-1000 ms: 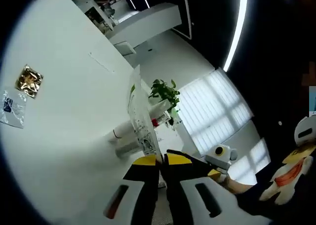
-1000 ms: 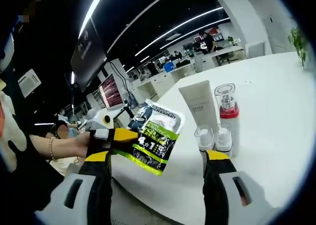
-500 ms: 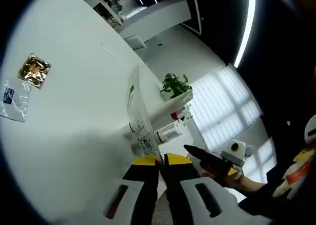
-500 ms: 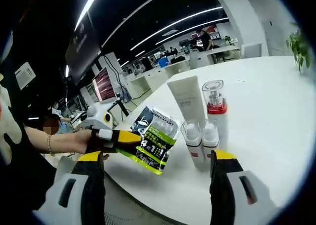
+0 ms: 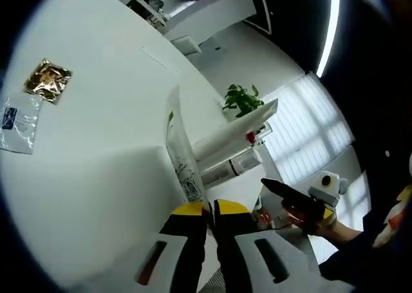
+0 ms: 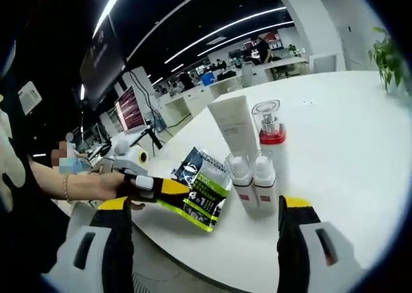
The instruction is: Arrange the skincare products in the storage area until every visible bottle or jar stands upright without overlapping.
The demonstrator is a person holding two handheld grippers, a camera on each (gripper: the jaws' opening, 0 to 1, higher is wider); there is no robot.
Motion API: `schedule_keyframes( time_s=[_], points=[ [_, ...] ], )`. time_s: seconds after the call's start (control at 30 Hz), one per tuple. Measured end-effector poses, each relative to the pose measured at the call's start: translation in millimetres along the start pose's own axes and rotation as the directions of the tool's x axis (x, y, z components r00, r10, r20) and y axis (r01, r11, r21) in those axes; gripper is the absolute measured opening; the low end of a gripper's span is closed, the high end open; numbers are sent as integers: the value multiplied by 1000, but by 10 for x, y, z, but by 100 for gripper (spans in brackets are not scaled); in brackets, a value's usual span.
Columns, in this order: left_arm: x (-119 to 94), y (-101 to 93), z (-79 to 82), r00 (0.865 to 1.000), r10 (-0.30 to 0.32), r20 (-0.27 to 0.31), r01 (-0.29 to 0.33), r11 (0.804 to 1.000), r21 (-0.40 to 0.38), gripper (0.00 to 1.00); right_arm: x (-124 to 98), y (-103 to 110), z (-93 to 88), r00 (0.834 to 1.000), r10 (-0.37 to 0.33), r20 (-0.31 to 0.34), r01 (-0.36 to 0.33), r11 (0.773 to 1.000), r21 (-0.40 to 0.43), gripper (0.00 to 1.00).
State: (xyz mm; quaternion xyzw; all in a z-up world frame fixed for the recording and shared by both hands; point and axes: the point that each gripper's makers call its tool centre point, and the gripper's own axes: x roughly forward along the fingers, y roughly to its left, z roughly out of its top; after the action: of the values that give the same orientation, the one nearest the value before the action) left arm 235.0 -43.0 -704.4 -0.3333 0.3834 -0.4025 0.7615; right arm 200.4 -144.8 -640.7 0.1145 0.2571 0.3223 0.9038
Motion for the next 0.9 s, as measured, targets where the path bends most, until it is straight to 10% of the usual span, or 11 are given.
schedule_keyframes(
  time_s=[0.63,0.9],
  points=[
    [60,320,-98,983,181,-27,-175,973,152,3,-31,-67,-77,999,-28,-22,28,1000,6,95],
    [5,457,-104,953,299,-44,-269,906,326,14,-21,-70,-102,999,-26,-32,26,1000,10,95]
  ],
)
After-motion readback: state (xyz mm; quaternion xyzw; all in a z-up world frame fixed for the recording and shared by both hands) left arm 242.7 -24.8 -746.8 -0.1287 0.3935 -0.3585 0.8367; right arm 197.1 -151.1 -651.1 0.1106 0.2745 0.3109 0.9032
